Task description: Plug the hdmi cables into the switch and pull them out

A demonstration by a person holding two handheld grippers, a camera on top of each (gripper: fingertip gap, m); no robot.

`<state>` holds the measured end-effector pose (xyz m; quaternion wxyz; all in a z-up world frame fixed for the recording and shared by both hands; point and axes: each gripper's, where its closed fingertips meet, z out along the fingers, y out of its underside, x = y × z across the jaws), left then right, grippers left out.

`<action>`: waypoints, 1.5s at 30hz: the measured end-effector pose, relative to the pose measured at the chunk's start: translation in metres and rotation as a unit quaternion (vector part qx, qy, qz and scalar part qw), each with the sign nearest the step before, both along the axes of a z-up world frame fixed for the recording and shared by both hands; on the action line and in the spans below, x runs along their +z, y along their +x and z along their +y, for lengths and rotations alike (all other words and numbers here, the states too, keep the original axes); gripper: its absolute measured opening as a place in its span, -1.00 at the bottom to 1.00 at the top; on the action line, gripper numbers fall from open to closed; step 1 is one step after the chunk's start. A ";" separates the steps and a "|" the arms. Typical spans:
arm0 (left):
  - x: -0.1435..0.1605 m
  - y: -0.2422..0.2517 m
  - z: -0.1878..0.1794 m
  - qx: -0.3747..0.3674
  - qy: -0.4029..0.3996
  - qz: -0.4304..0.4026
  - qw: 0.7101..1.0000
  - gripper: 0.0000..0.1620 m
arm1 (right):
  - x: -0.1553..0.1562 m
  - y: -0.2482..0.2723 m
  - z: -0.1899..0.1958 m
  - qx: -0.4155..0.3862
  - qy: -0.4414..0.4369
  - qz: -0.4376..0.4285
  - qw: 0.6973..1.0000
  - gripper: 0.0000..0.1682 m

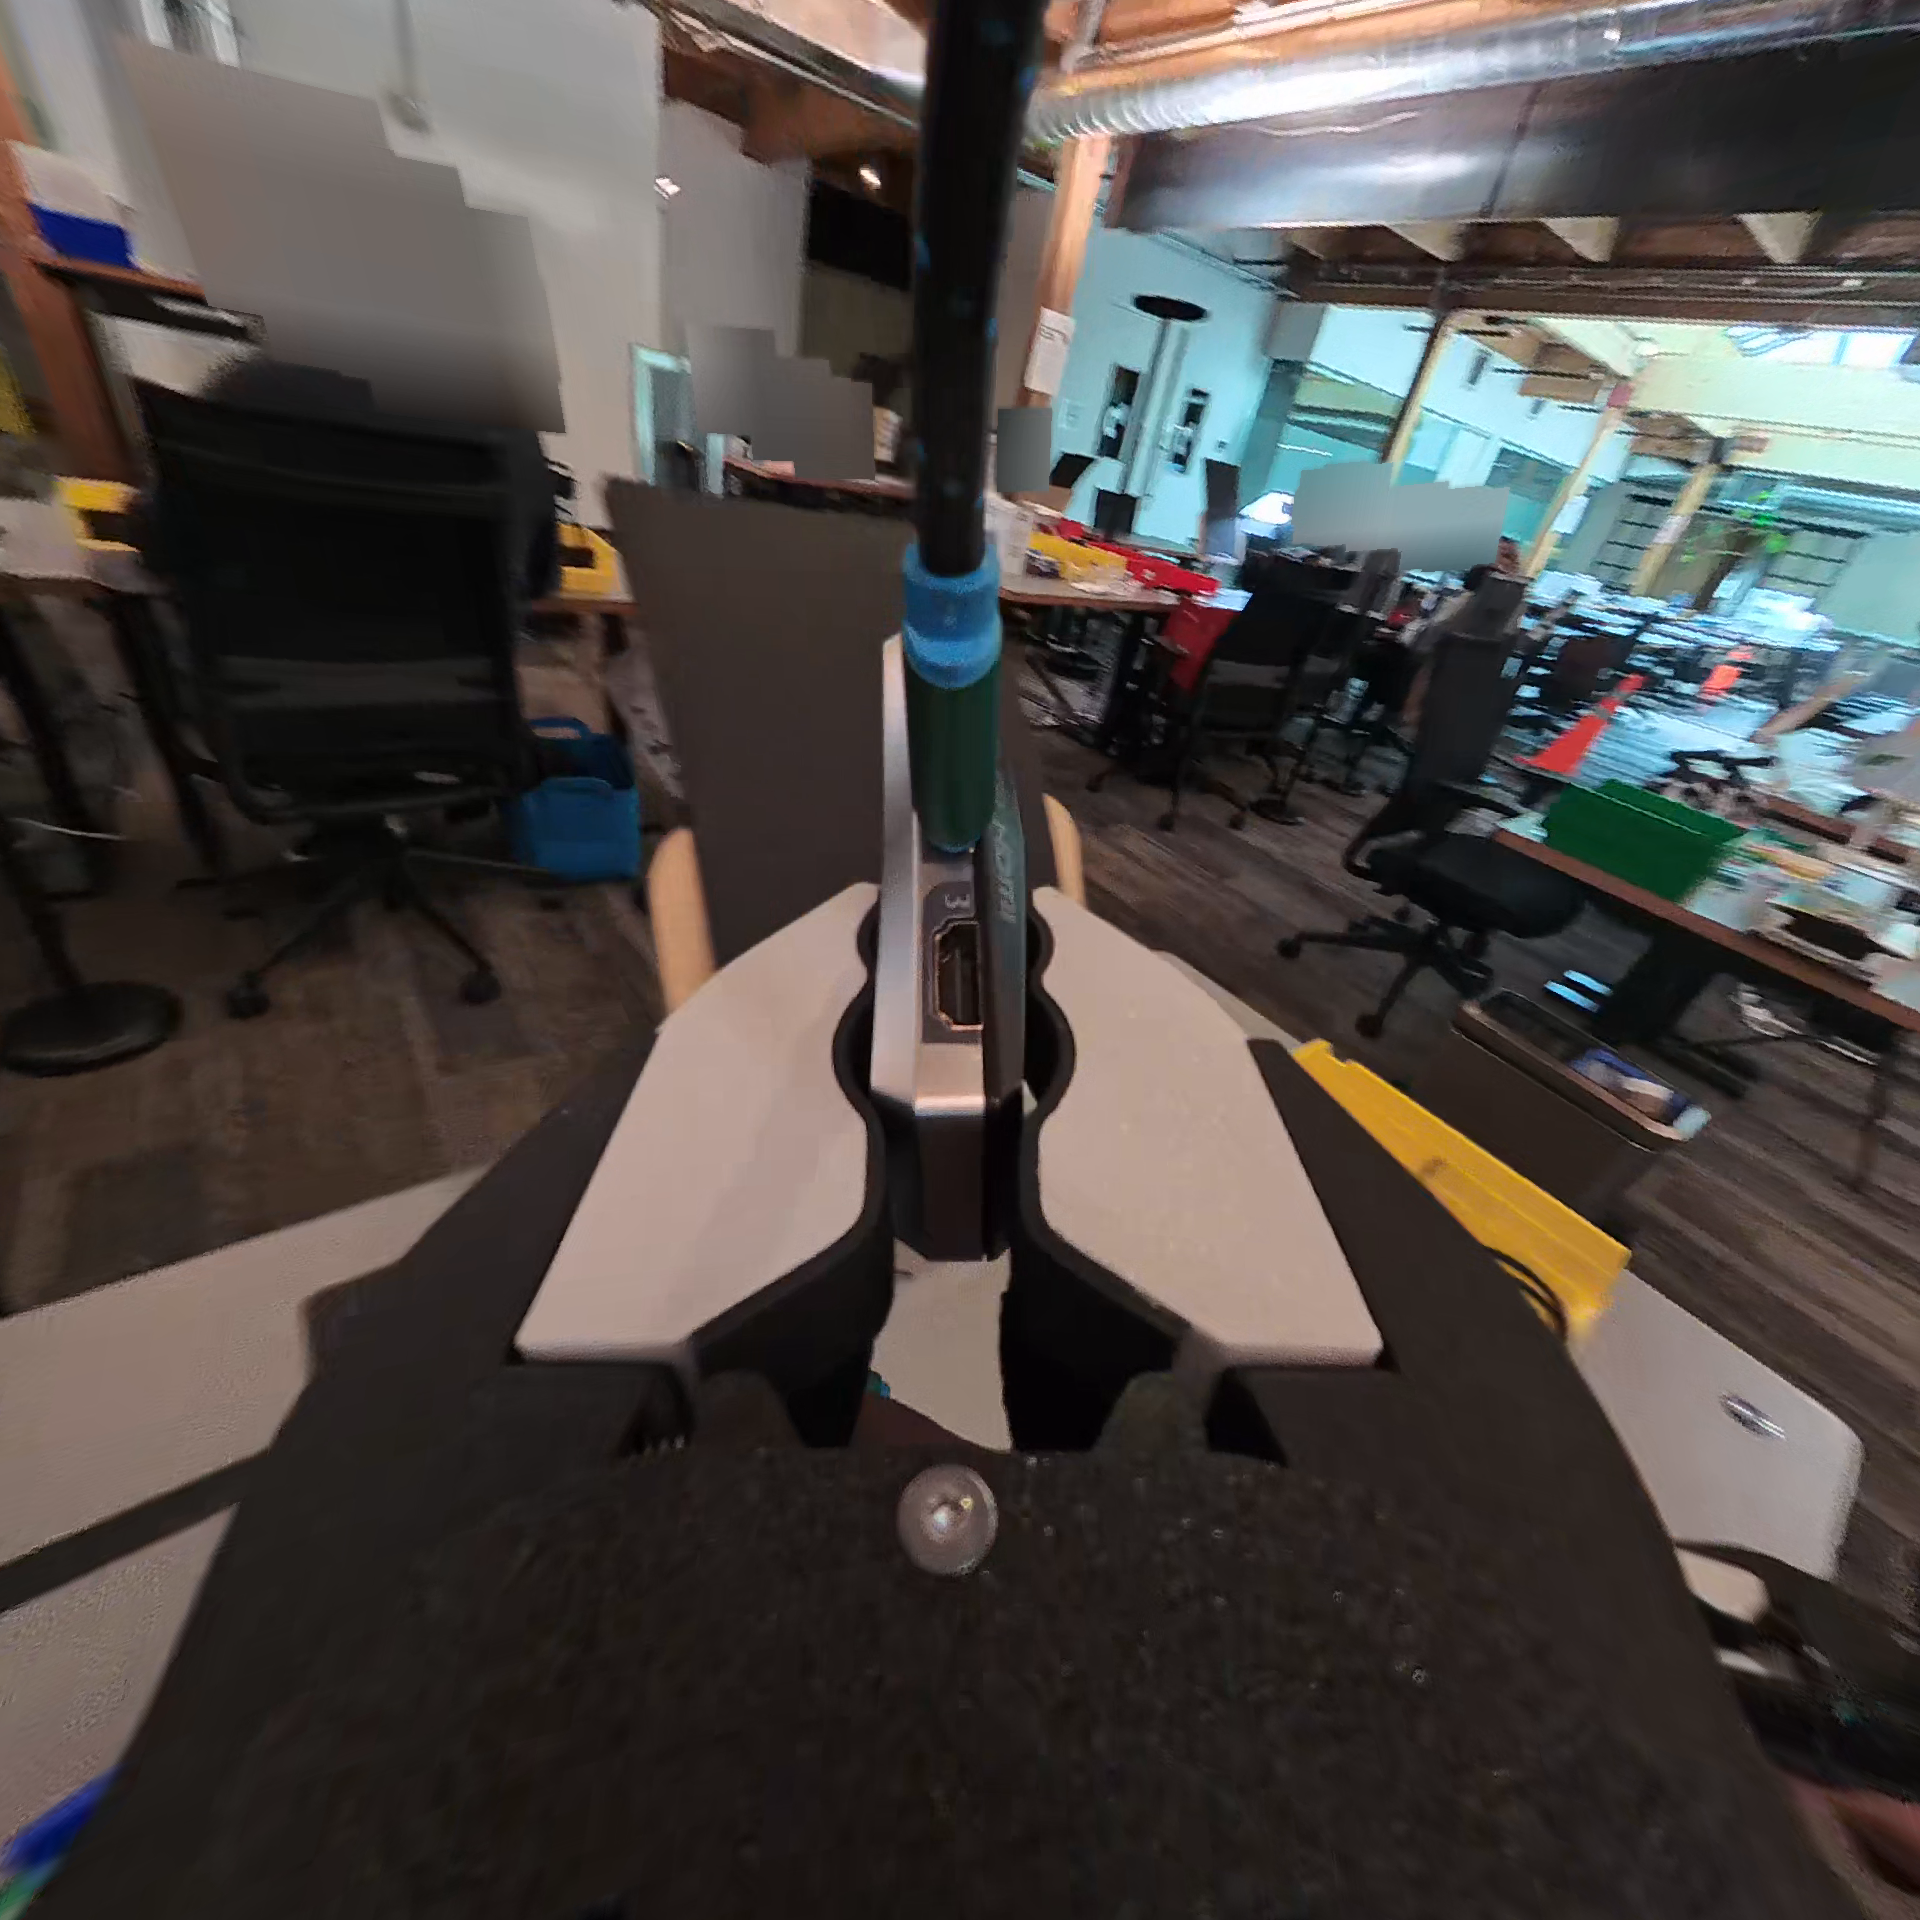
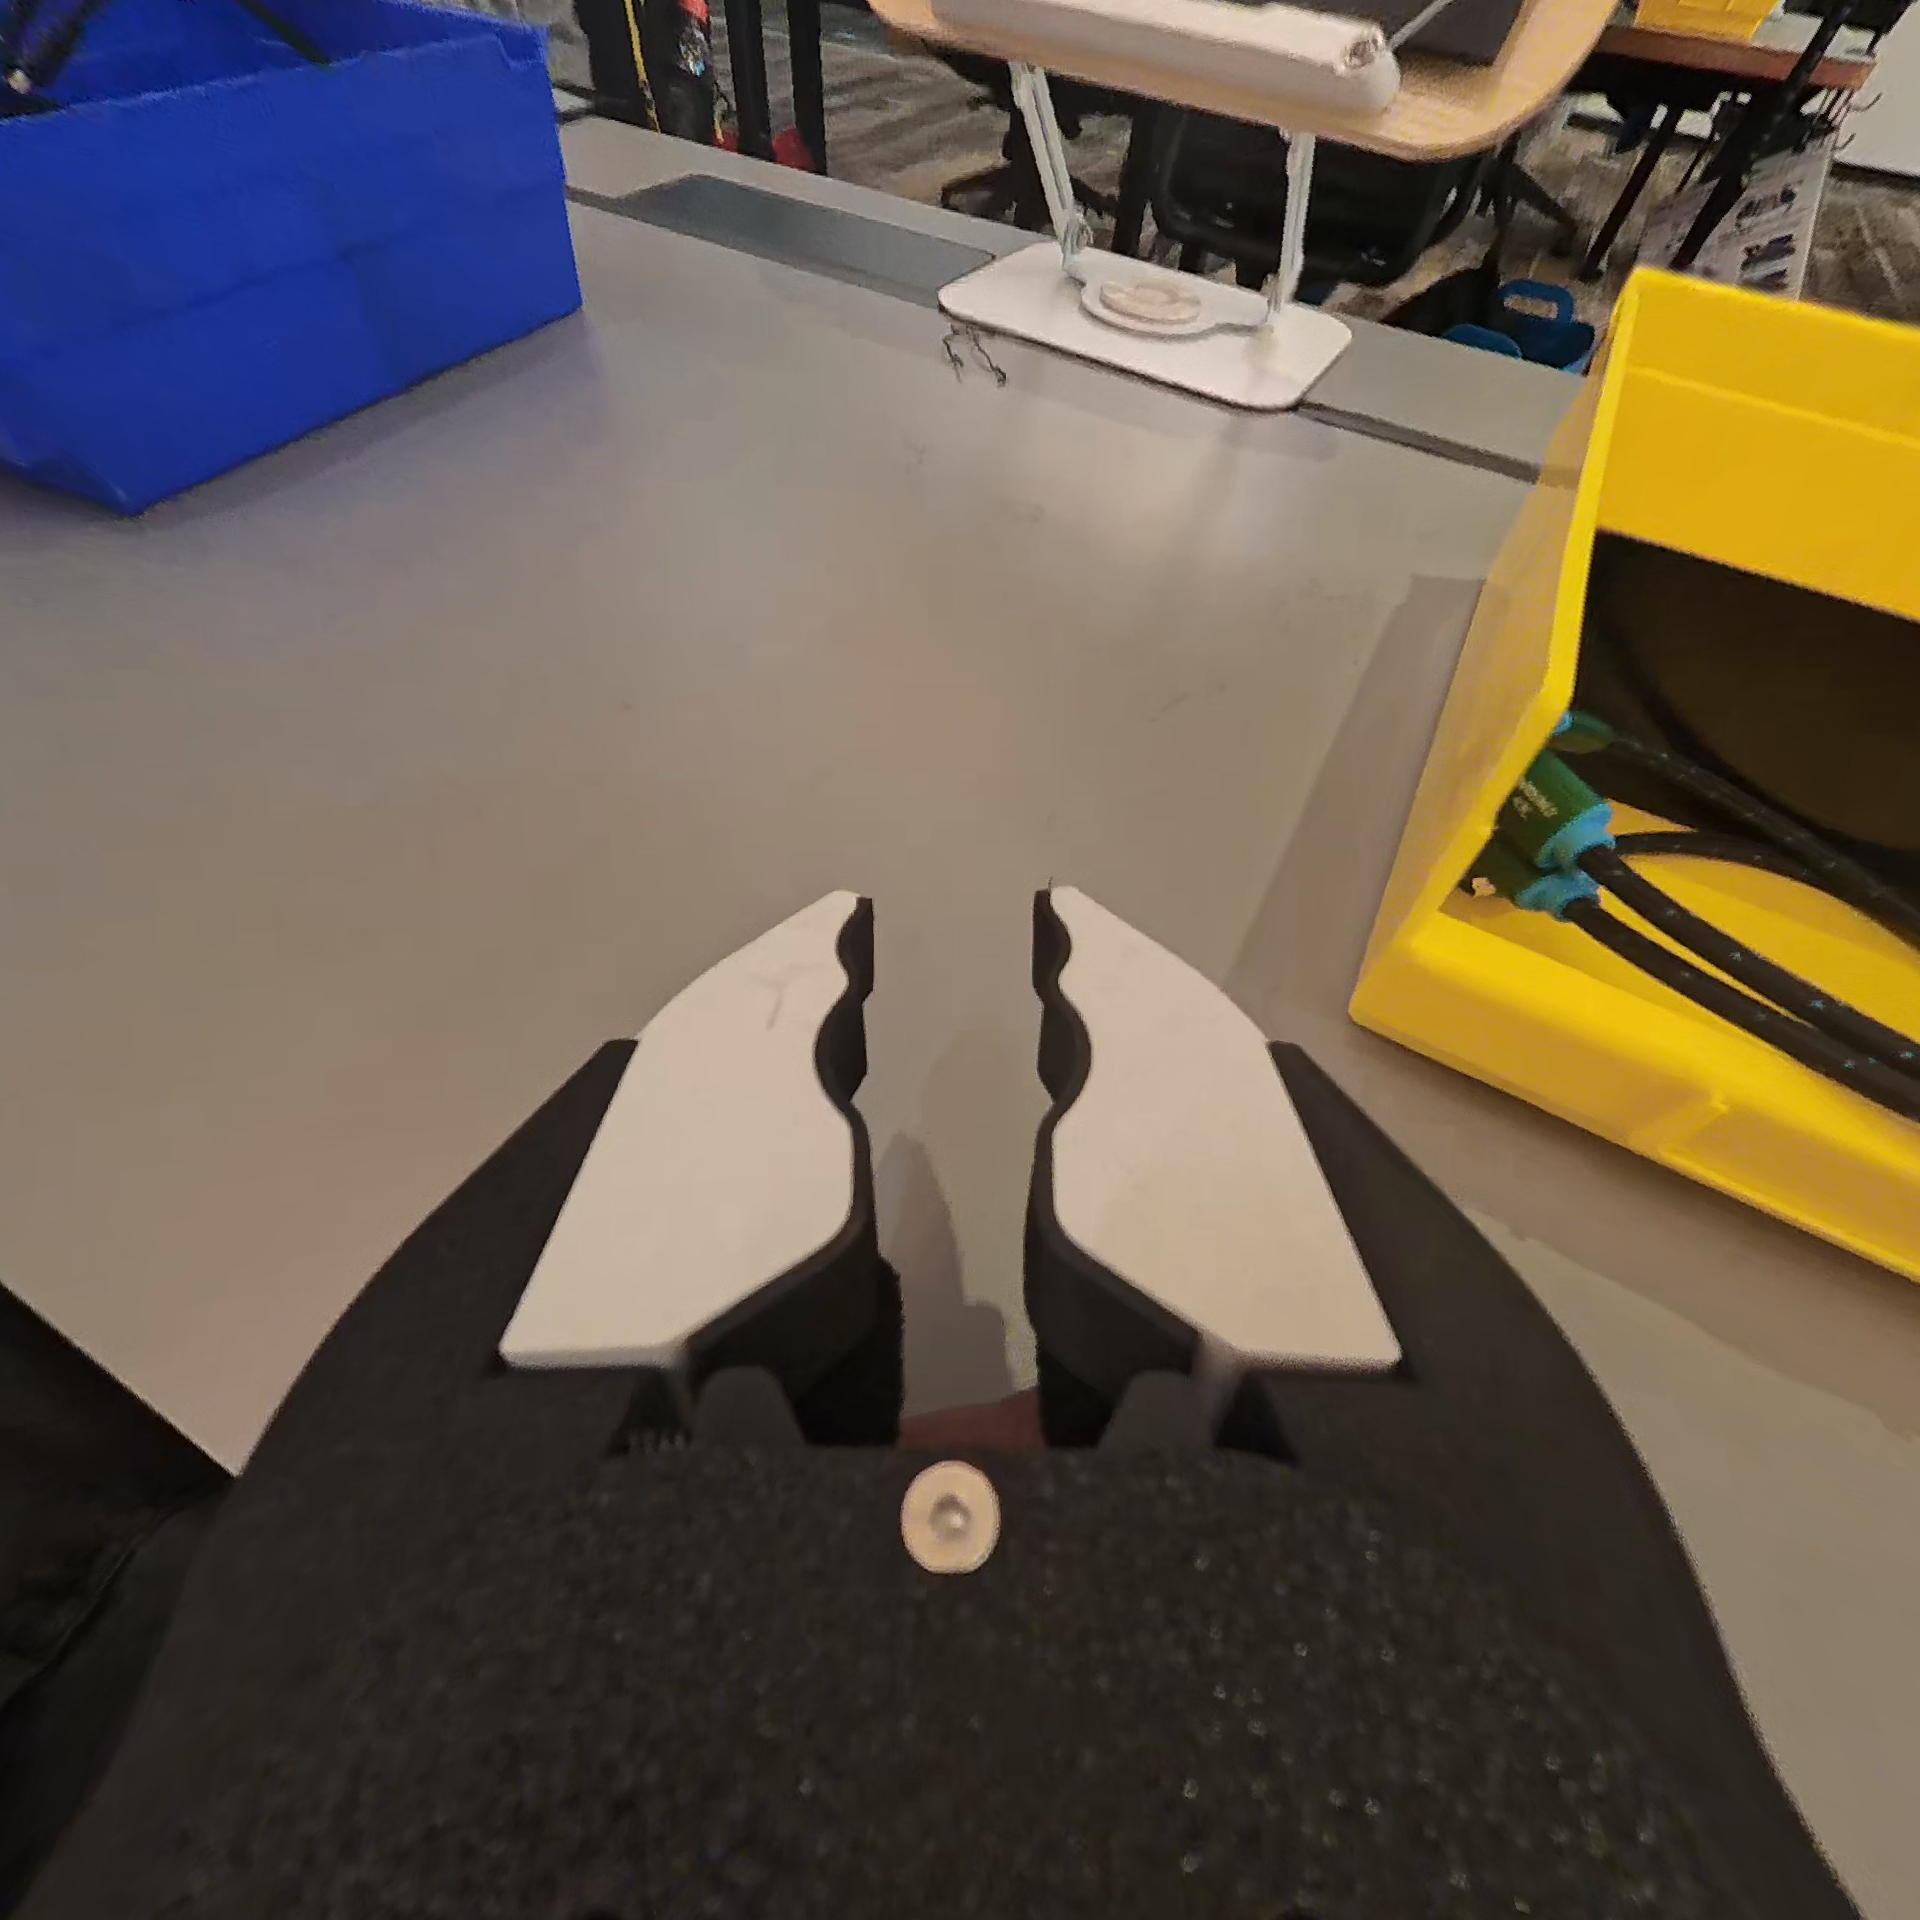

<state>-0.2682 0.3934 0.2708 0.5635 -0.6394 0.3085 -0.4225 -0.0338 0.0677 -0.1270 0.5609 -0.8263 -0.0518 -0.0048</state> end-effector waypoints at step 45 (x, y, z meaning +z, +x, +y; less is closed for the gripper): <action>-0.165 0.059 -0.113 -0.045 0.045 0.146 0.987 -0.47 | 0.148 -0.039 0.101 0.132 0.126 0.315 0.931 -0.76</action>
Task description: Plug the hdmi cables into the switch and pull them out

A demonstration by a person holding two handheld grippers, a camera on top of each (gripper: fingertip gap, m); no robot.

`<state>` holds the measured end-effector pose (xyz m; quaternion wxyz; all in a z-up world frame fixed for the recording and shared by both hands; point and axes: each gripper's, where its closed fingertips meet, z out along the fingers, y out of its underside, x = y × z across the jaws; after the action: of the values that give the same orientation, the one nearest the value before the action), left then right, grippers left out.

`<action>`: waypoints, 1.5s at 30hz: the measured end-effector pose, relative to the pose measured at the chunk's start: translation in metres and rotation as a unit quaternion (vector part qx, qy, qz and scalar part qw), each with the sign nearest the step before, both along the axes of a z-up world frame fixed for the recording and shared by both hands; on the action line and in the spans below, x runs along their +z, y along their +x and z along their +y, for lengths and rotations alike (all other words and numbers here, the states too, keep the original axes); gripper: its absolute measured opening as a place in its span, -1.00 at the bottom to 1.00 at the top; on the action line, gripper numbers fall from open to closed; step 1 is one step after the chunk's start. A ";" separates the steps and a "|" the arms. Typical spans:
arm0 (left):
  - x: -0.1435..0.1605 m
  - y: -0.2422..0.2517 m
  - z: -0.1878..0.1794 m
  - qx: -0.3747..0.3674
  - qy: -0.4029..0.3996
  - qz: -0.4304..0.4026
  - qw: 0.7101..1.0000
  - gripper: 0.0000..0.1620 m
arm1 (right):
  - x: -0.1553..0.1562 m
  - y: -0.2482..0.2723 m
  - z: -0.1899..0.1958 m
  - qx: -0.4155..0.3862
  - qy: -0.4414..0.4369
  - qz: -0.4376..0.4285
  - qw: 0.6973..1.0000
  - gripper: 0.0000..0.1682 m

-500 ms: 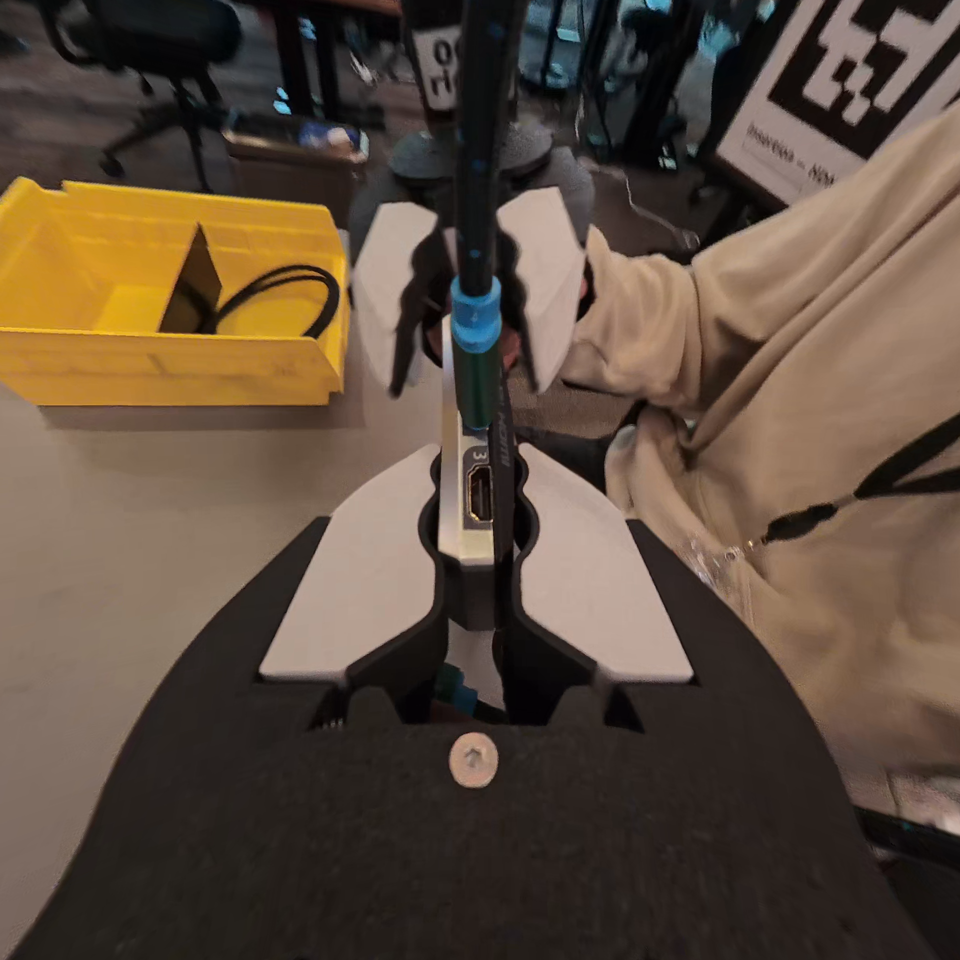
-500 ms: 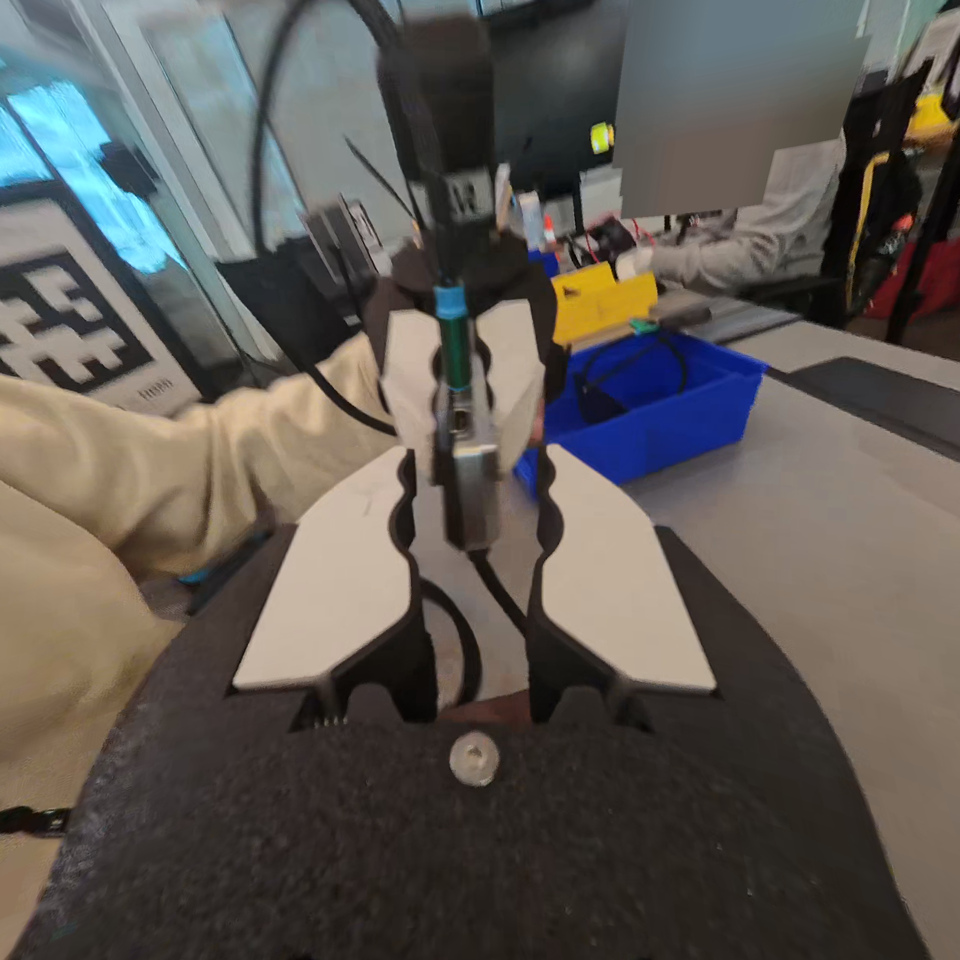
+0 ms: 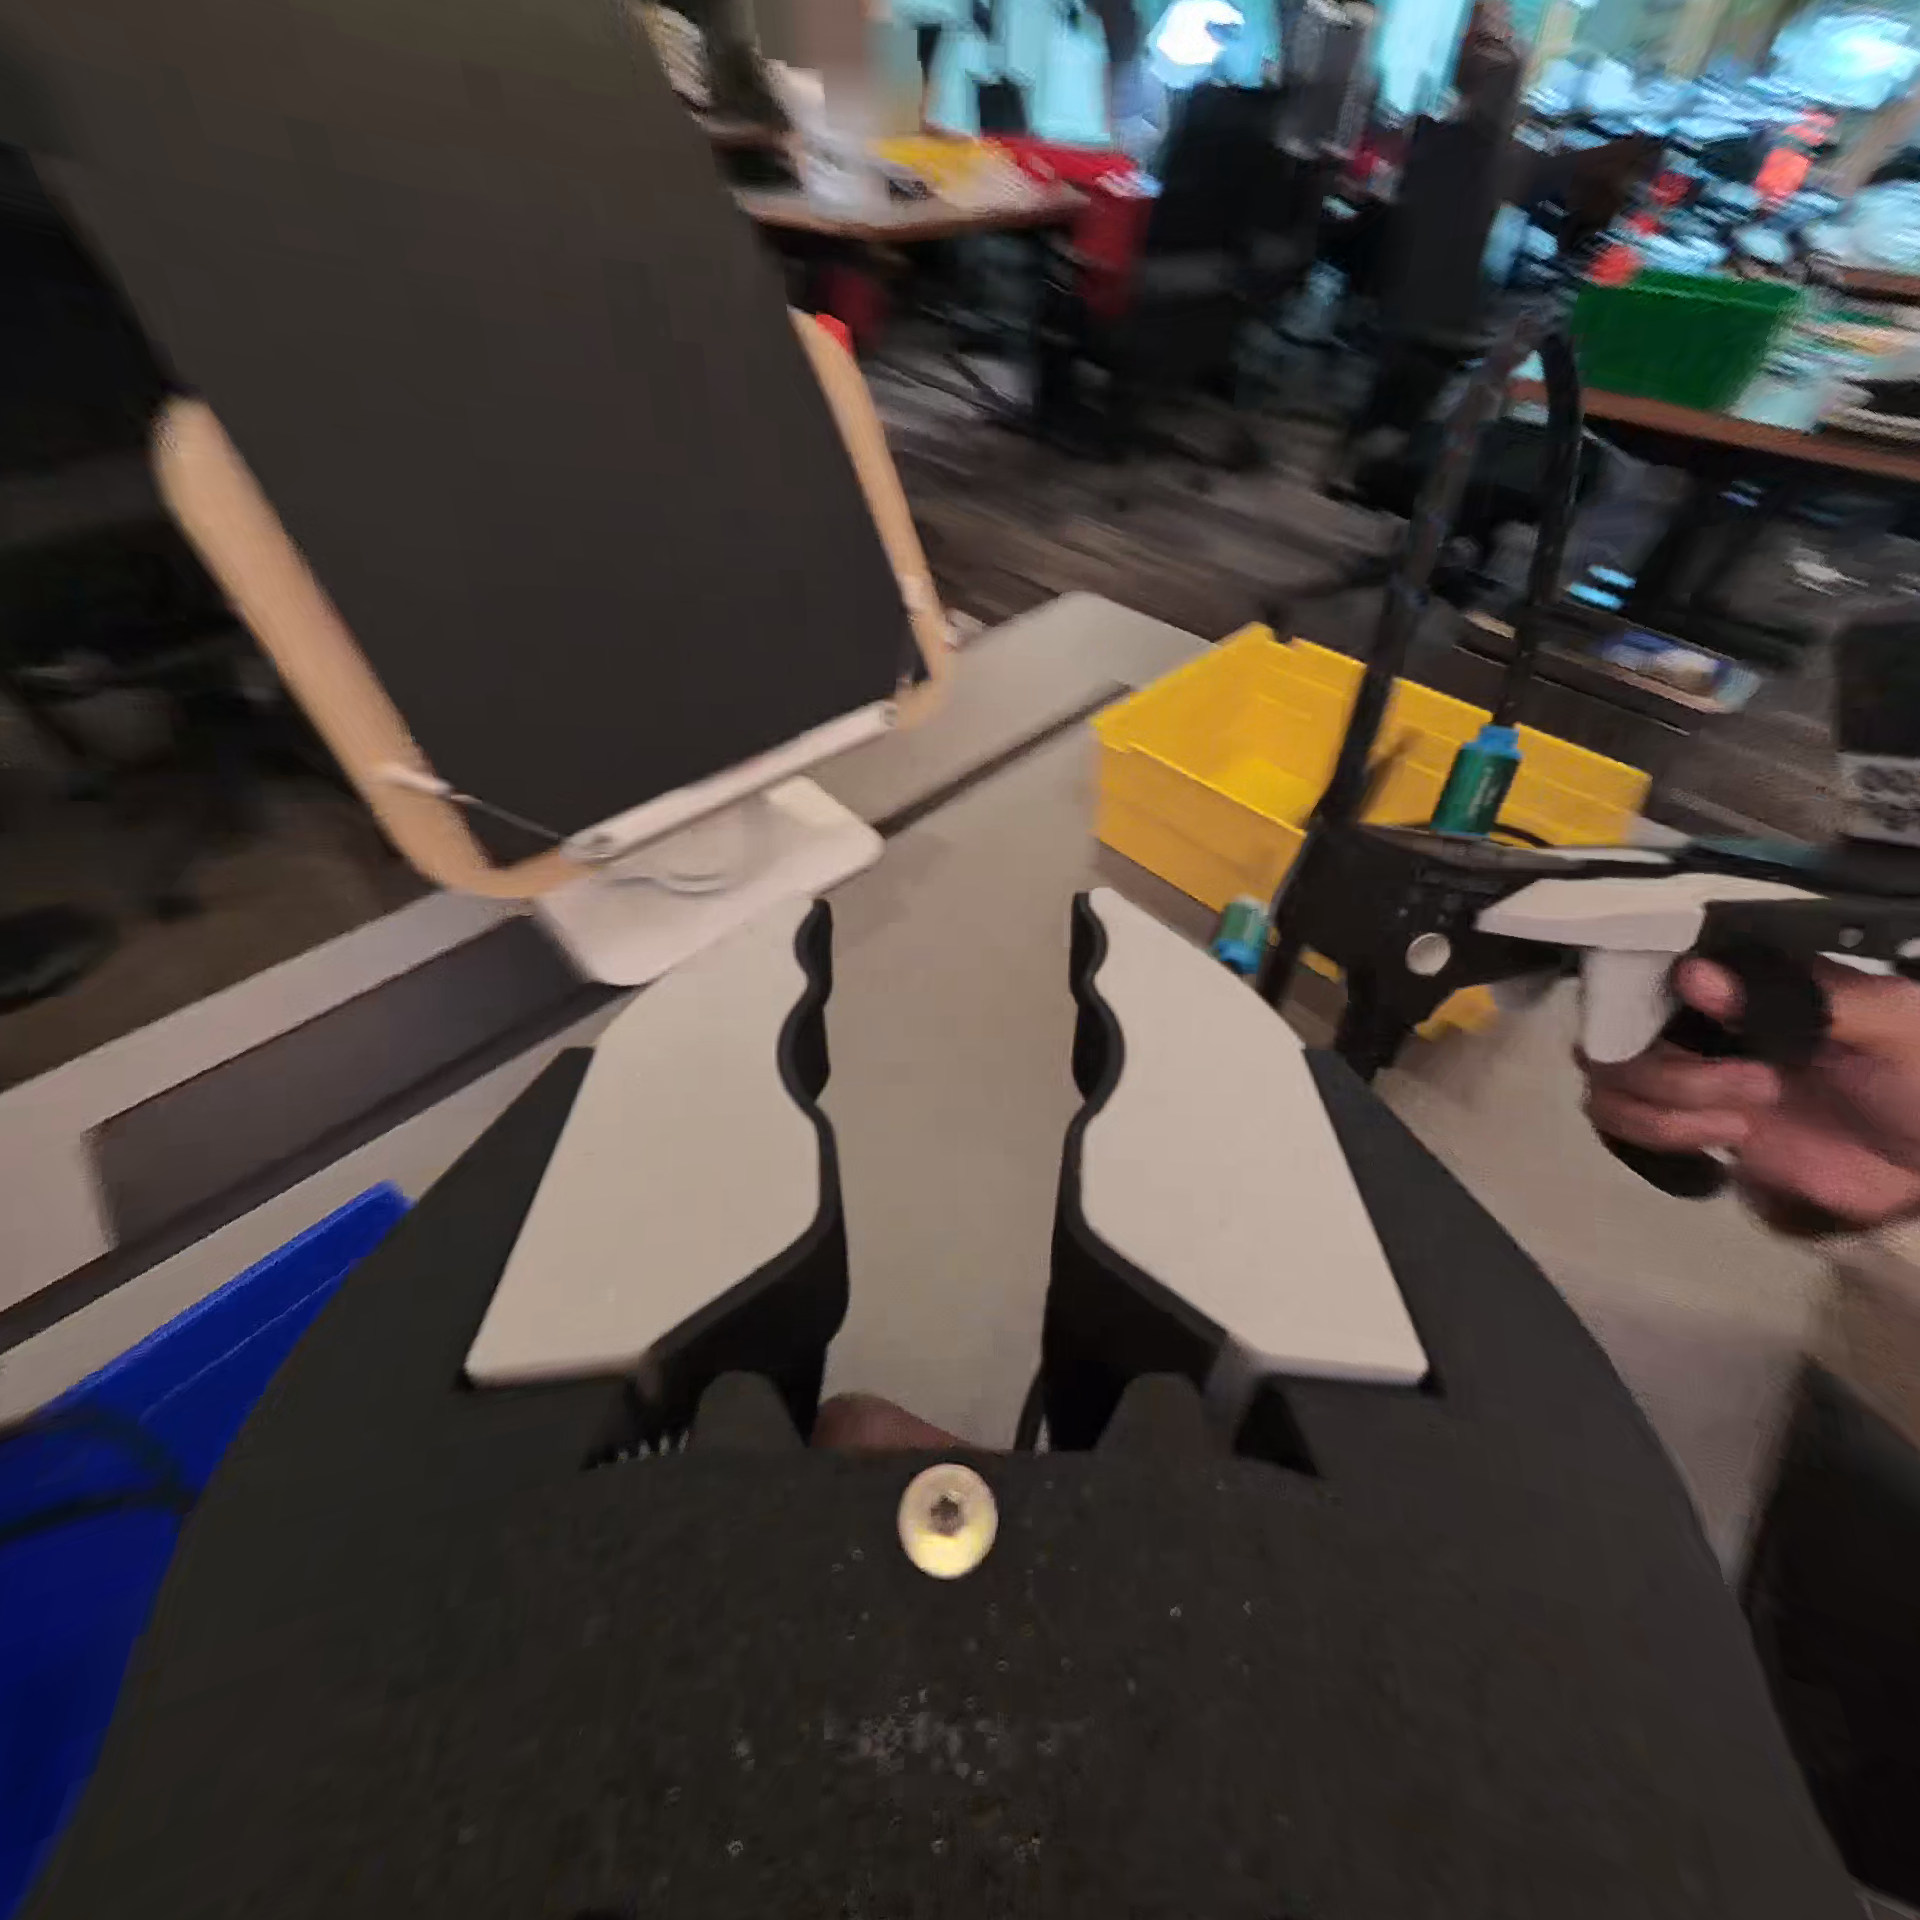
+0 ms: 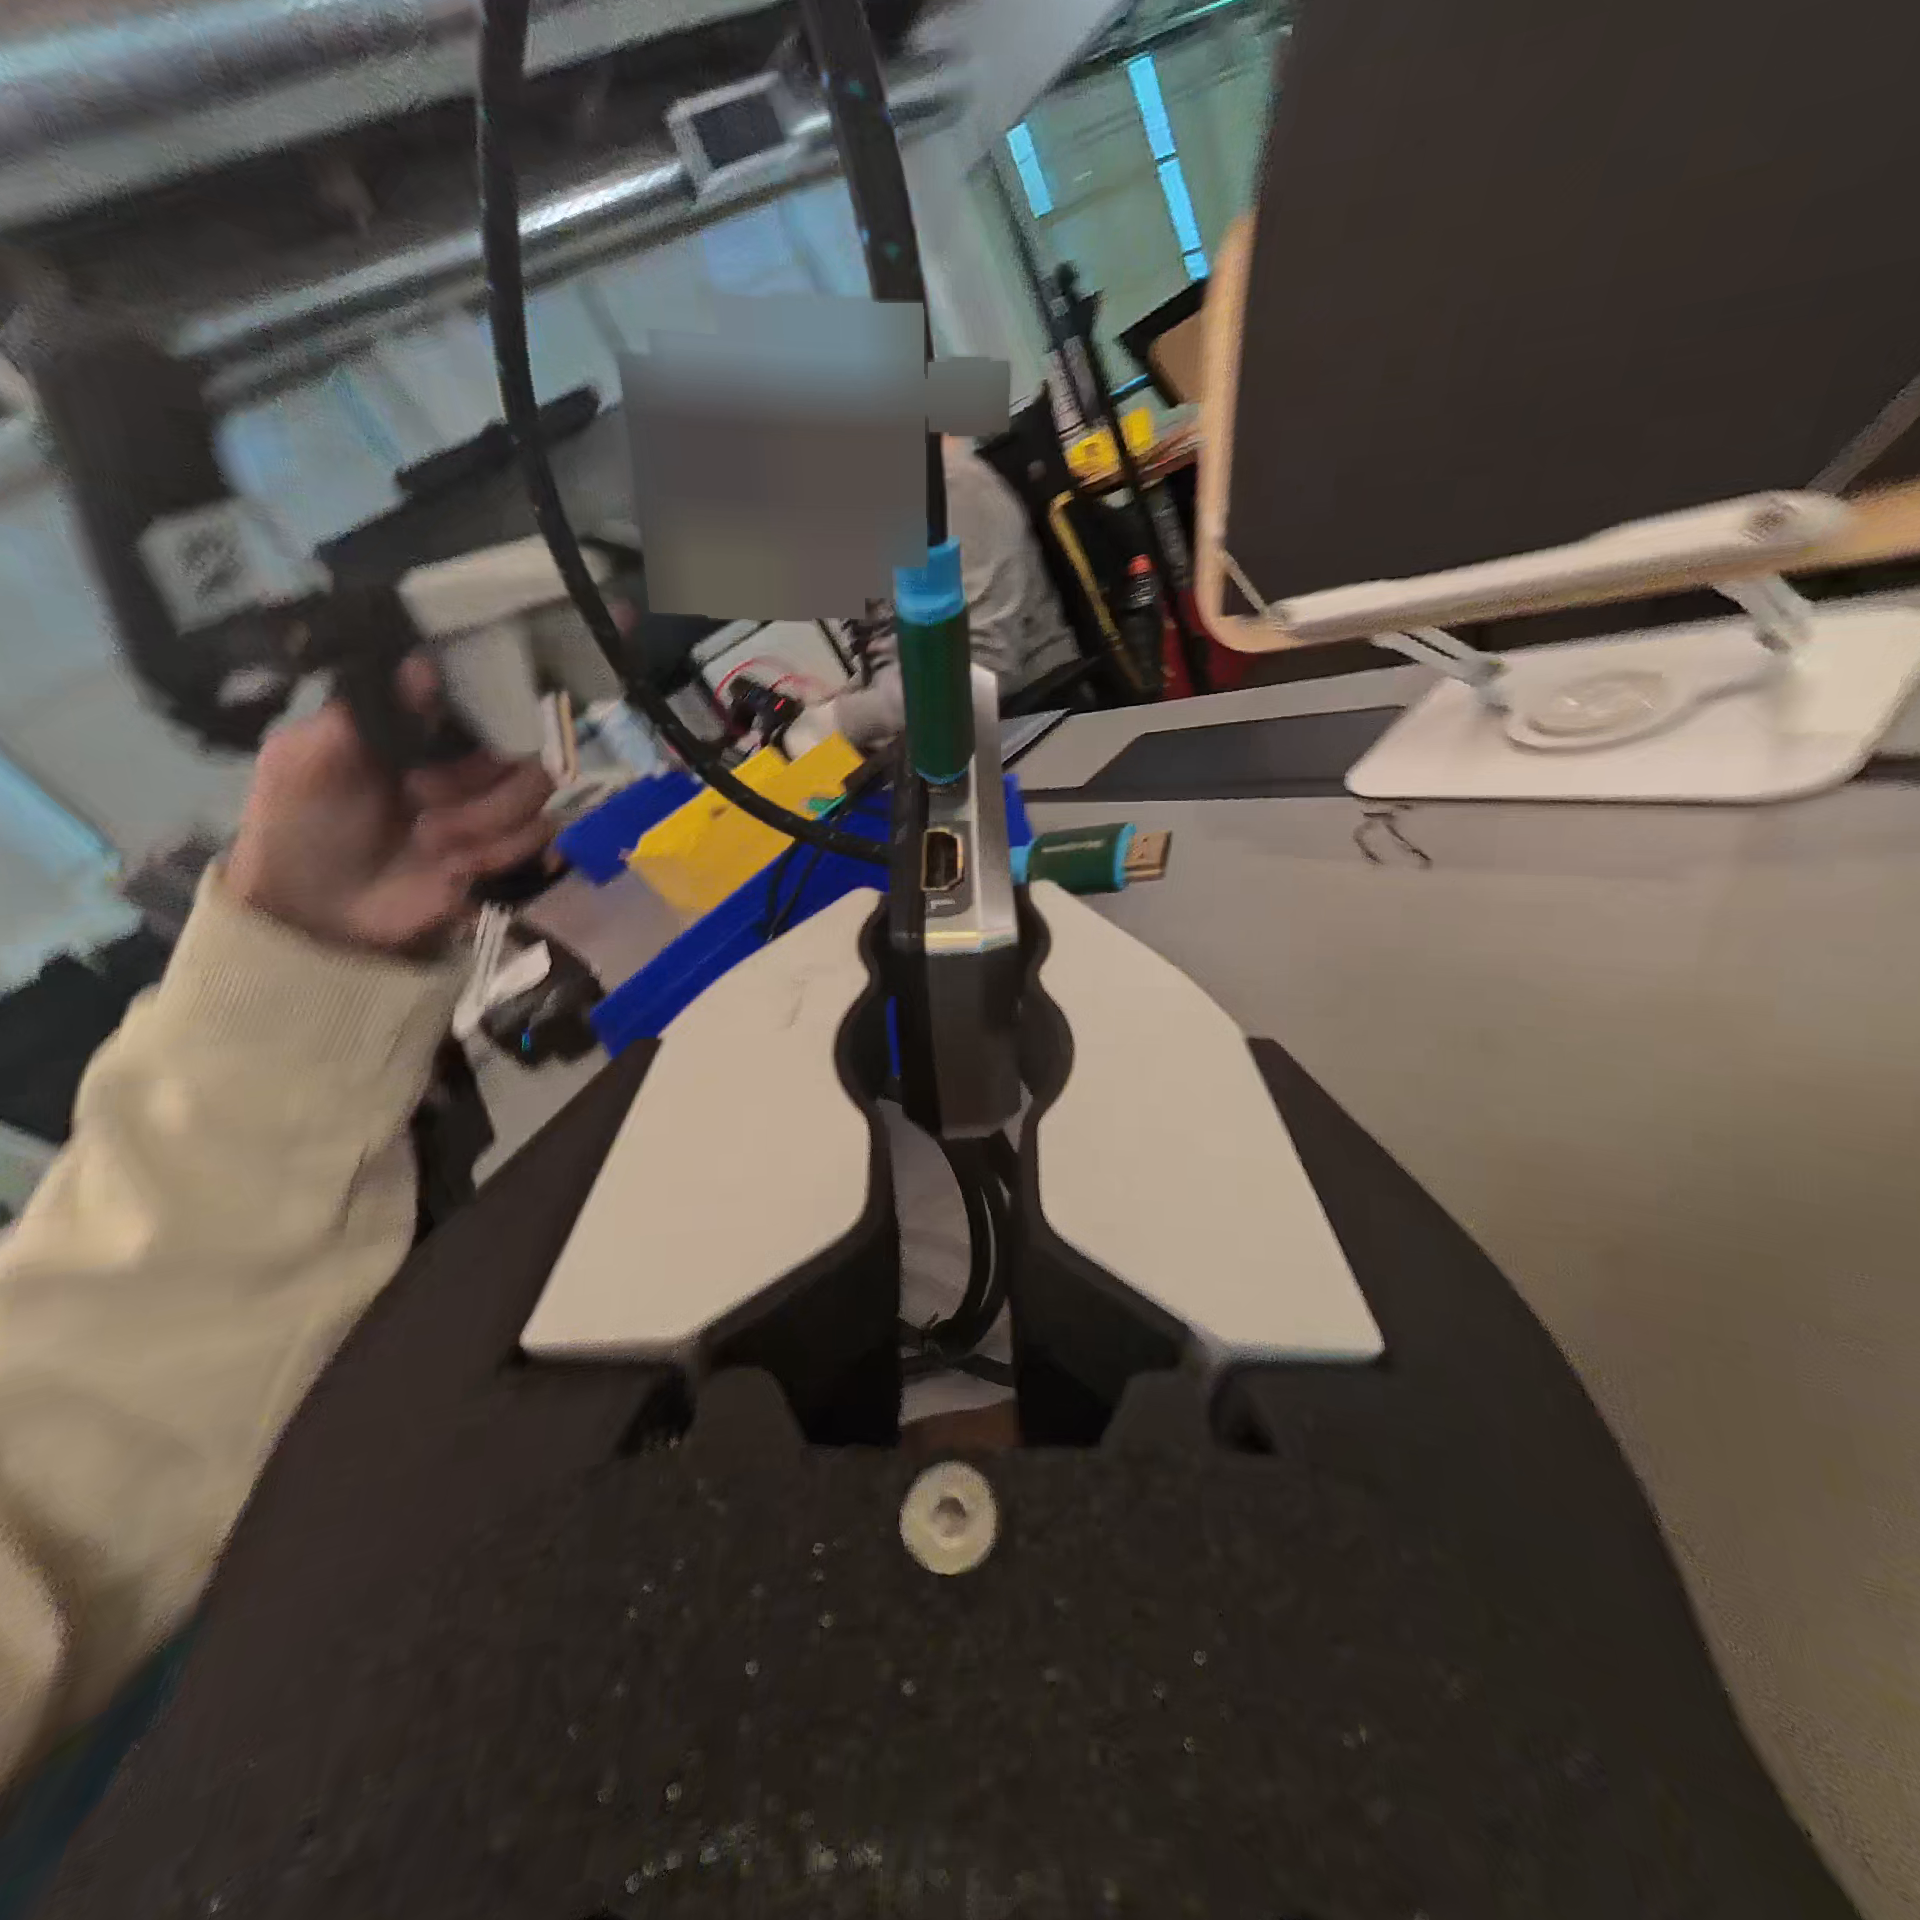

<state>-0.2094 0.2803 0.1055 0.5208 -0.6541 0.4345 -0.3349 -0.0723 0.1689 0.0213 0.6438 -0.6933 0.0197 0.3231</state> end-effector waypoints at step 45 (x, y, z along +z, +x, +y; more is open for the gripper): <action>-0.195 0.073 -0.123 -0.238 0.098 0.232 0.938 -0.64 | -0.031 -0.039 -0.041 0.215 0.034 -0.203 0.955 -0.75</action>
<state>-0.1364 0.1569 -0.0891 0.3723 -0.5365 0.7170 -0.2438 -0.1114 0.1282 -0.0100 0.5729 -0.7097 -0.2716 0.3071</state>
